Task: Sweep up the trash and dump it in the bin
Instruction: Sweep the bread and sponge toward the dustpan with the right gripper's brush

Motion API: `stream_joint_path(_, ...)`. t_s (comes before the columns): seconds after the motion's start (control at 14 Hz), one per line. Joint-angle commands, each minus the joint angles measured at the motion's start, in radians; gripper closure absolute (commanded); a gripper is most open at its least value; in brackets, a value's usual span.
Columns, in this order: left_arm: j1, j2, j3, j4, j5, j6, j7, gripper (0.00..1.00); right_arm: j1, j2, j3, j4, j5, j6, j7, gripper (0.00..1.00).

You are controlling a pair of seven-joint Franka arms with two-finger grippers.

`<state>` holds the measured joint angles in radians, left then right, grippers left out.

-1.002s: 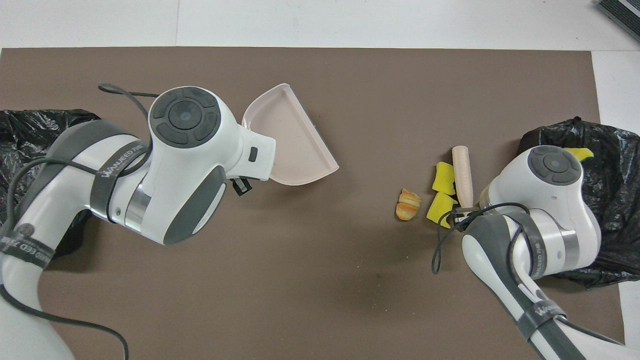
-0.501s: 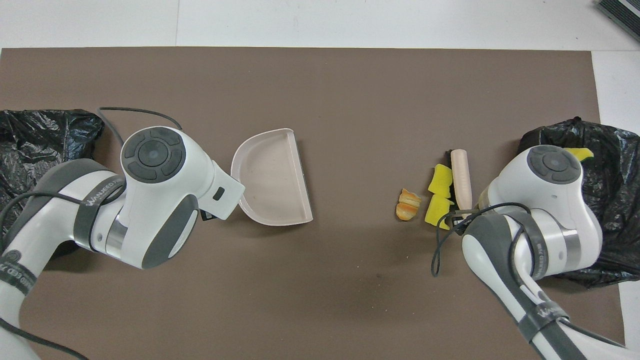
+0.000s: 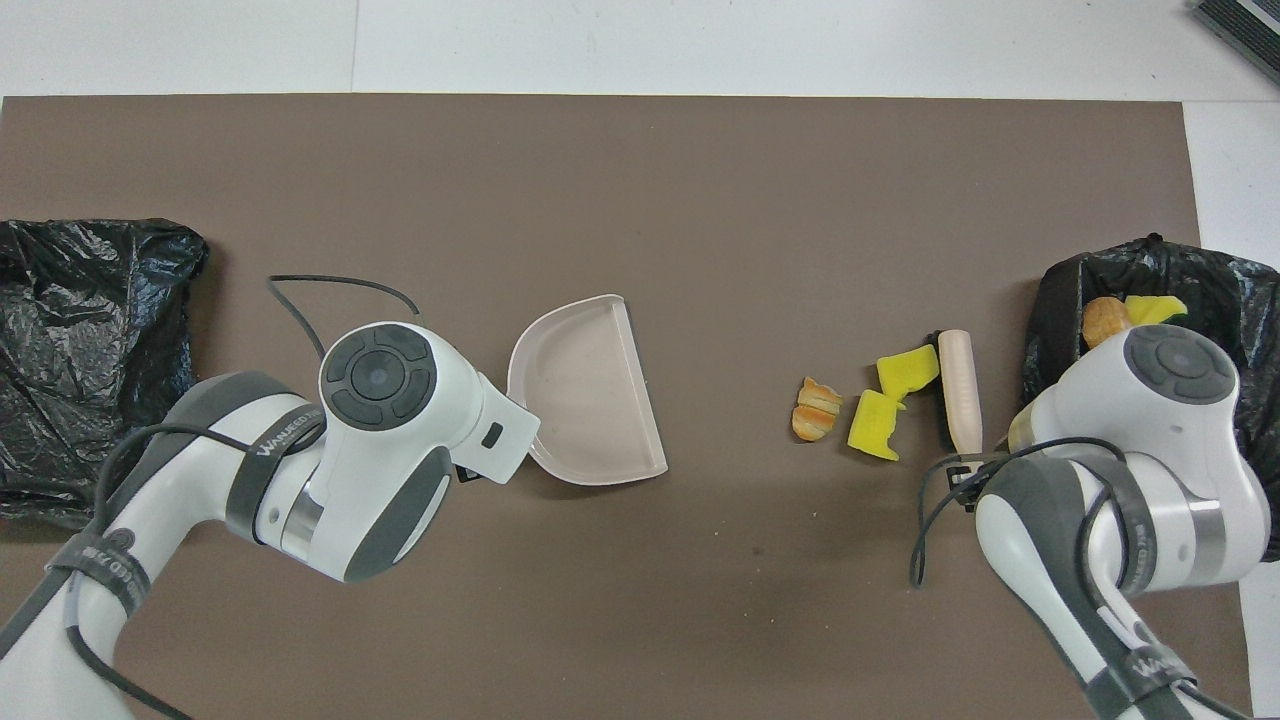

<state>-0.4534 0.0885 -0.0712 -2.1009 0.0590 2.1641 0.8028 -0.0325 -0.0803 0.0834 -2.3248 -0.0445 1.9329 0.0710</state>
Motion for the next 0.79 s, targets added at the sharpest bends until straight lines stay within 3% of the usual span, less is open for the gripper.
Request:
stream_joint_path(0.0,-0.019,-0.030,0.011,-0.045,-0.010,0.028,-0.028,1.00,0.028,-0.046,0.006,-0.062,0.034,0.037,0.022,1.00)
stream_joint_path(0.43,-0.025,-0.033,0.011,-0.050,-0.011,0.029,-0.044,1.00,0.137,-0.039,0.006,-0.056,0.121,0.076,0.231,1.00)
stream_joint_path(0.72,-0.025,-0.036,0.011,-0.054,-0.011,0.029,-0.045,1.00,0.241,0.060,0.009,0.034,0.199,0.103,0.423,1.00)
